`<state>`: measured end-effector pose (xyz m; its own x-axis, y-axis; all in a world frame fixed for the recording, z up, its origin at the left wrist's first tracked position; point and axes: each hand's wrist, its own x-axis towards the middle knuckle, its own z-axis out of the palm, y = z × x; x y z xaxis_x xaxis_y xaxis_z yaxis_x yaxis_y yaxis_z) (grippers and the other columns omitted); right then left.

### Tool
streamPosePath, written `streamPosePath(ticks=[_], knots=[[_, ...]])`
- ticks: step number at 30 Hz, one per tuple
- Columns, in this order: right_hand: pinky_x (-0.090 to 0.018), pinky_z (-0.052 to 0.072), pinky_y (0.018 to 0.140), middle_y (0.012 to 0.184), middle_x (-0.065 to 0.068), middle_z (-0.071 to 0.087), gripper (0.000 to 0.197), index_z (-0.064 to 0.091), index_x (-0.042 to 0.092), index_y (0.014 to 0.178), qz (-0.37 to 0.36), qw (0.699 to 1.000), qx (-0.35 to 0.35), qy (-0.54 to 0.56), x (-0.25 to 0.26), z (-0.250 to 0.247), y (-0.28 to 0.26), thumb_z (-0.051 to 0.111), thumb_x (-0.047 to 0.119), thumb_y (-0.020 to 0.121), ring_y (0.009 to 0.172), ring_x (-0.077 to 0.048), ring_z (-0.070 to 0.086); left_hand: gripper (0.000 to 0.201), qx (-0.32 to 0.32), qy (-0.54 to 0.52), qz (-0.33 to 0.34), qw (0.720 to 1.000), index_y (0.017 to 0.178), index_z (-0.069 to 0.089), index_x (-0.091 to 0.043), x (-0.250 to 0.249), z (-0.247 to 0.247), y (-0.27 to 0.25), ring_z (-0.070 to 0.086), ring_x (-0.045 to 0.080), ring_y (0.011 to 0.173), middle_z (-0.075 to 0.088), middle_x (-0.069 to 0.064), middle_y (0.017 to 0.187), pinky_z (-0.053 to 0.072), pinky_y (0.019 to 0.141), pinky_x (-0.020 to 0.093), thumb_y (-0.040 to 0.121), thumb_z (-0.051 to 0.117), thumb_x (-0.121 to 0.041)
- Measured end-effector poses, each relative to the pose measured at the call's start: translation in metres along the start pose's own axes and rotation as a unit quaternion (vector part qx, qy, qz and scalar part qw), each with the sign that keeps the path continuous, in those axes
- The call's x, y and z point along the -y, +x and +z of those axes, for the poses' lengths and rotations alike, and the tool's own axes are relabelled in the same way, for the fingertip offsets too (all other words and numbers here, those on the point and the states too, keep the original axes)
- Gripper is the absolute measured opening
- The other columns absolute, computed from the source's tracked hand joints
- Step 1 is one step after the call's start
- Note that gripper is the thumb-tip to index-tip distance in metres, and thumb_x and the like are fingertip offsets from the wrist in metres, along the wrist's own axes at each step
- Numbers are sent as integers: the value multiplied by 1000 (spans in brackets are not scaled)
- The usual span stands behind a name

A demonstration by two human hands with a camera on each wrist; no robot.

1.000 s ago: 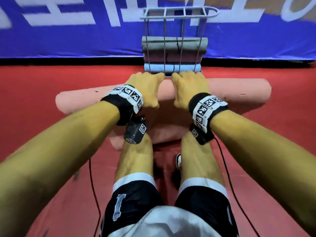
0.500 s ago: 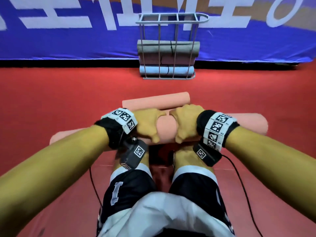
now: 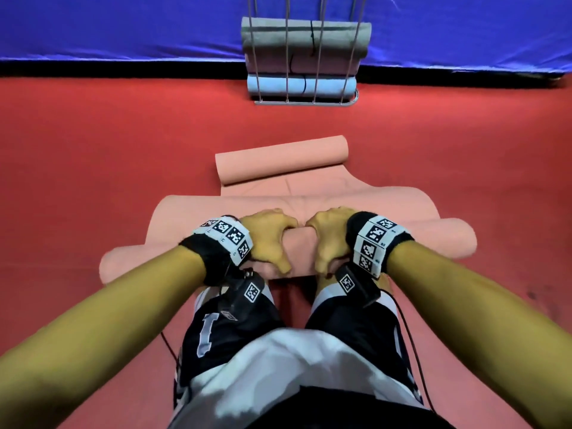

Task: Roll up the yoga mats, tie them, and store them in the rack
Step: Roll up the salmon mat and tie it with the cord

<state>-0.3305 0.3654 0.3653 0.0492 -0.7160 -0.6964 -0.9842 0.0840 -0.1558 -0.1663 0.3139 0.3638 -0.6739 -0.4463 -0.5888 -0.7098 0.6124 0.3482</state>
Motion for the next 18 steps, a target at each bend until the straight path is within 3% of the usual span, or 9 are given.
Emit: streamPosePath(ticks=[3,6,8,10,13,16,18], knots=[[-36,63,70,74,7,74,66,72,28,94,7,999,18,48,-3,-3,3,86,47,32,69,-17,72,96,-80,121,-16,989,130,45,-32,0,12,-6,53,29,105,53,3,110,49,90,42,51,81,-72],[-41,63,71,77,3,76,59,75,23,92,-5,995,41,93,-7,-4,10,91,39,38,73,-22,74,121,-110,198,-42,973,149,18,-30,-12,35,-9,55,33,114,51,7,126,47,90,48,54,84,-67],[-40,63,72,79,2,76,59,73,22,93,-4,993,45,112,-8,-2,12,93,36,39,76,-23,74,115,-116,216,-41,969,147,13,-29,-16,40,-5,57,32,112,52,7,128,48,91,48,60,85,-52],[-35,61,75,88,5,72,67,67,26,101,-3,990,17,139,-12,0,13,95,35,41,83,-19,70,107,-103,194,-27,975,144,17,-31,-10,32,1,60,28,102,55,3,118,50,86,43,61,83,-43],[-36,54,83,99,9,56,76,57,31,109,-25,985,-97,143,-15,4,8,88,43,40,97,-20,58,98,-54,128,-18,990,132,26,-37,3,13,9,55,17,78,53,-8,92,45,70,32,54,86,-41],[-43,45,96,116,3,52,105,45,31,132,-13,991,-133,-8,-12,17,-4,79,67,39,112,-27,53,73,12,8,-24,1000,116,47,-29,9,-8,23,57,9,61,60,-11,73,44,54,24,57,88,-24],[-45,42,99,125,0,53,111,36,27,139,23,983,-147,-104,-7,28,-6,82,67,46,115,-28,54,67,64,-61,-23,996,114,52,-20,10,-15,34,65,14,62,67,-2,75,49,49,23,58,88,-12]])
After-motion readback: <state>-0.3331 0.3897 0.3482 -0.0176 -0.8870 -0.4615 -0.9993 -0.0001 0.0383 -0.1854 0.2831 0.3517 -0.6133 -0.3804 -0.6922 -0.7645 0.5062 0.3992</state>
